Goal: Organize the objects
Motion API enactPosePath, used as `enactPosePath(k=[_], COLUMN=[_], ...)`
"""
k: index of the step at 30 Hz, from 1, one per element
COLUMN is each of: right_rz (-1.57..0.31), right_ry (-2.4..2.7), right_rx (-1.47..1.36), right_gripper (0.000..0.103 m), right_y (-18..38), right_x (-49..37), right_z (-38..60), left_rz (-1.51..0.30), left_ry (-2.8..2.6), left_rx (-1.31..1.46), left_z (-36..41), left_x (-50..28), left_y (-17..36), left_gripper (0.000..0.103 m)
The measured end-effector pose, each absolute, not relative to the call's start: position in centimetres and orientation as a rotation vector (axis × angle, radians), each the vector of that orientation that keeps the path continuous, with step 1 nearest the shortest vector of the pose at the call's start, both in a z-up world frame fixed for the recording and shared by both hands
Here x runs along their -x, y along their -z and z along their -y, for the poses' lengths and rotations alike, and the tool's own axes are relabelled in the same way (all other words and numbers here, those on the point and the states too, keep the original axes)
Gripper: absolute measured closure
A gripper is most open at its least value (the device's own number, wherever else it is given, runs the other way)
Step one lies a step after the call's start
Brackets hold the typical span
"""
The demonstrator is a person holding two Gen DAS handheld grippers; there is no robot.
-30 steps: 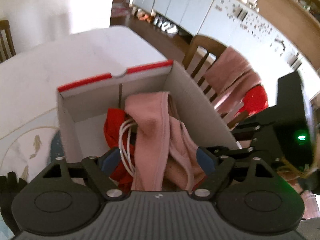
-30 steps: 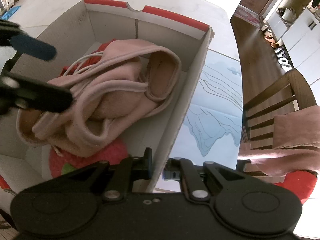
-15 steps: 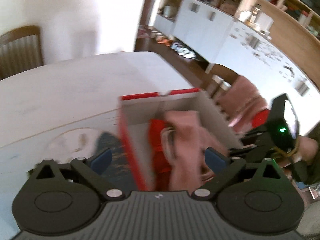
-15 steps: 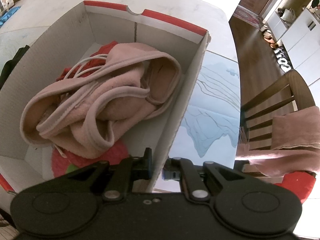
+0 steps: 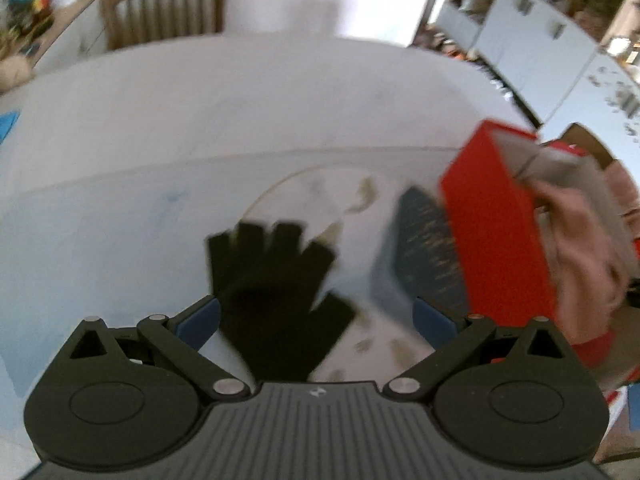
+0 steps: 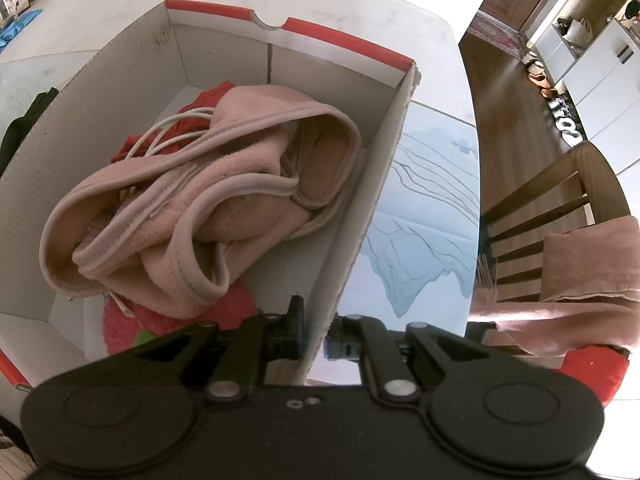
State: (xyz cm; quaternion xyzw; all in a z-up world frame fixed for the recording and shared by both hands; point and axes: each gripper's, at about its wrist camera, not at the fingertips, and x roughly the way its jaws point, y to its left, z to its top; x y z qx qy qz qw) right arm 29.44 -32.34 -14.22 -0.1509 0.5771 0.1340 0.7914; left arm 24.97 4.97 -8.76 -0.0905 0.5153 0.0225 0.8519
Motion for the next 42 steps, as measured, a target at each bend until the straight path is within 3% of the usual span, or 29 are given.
enactPosePath(k=[20,22,26,28,29,34,42], right_rz=[-1.243,-1.242,-1.241,-1.241,-1.240,-1.239,-1.239], right_ry=[-0.285,-0.285,-0.286,-0.285,-0.285,-0.284,-0.285], right_rx=[0.322,0.323,0.324,0.325,0.326,0.327,0.326], right_gripper=[0.096,0.096,0.096,0.096,0.096,0.096,0.096], right_y=[14.2,14.2,14.1,14.0,14.0,13.9,13.9], right_x=[-29.4,-29.4,-29.4,-29.4,-29.4,-29.3,-29.3], right_z=[32.3,32.3,32.3,32.3,32.3,32.3,32.3], left_rz=[-1.166,-1.178,-1.165,-1.160,-1.164,-1.142,-1.039], left_ry=[-0.132,-0.126,-0.139,-0.143,-0.147,-0.139,-0.048], left_rx=[0.189,0.190,0.189,0.213,0.220,0.229,0.252], left_z=[-5.3,-5.1,-5.0,-5.4,-5.4,-5.6,-5.1], left_x=[-24.1,-24.1,-23.9,-23.8,-23.8,-23.3,-22.8], left_y=[14.4,14.6,14.6,14.3,14.3,13.0,7.3], left_gripper=[0.003,0.020,0.041,0.067,0.072,0.088,0.092])
